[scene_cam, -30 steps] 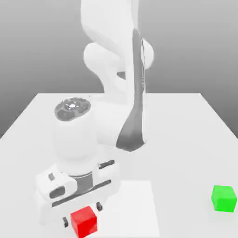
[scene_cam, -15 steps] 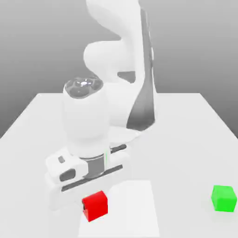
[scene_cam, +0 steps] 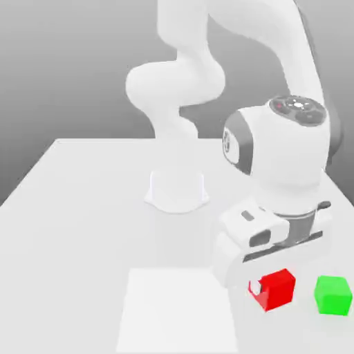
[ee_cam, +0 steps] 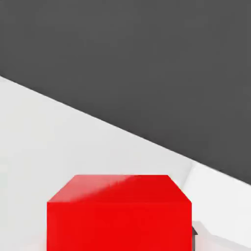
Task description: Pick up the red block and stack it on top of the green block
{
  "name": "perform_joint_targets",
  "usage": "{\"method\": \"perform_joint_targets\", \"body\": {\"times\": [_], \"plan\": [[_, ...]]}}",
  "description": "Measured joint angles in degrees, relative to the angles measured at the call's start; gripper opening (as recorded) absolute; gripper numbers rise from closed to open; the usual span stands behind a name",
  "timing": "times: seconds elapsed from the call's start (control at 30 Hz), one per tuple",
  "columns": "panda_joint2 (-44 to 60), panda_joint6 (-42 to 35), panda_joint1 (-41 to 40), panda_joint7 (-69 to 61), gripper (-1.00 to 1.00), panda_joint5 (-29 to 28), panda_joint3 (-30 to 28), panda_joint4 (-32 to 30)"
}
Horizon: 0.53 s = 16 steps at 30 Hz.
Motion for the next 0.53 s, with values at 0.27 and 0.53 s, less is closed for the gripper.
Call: {"method": "perform_joint_targets", "body": {"times": [0.27, 0.53], "plan": [[-1.54, -1.24, 8.68, 18.97, -1.00, -2.59, 4.34, 0.18], [6.60, 6.55, 9.59, 20.75, 1.00, -2.38, 5.02, 0.59]]}}
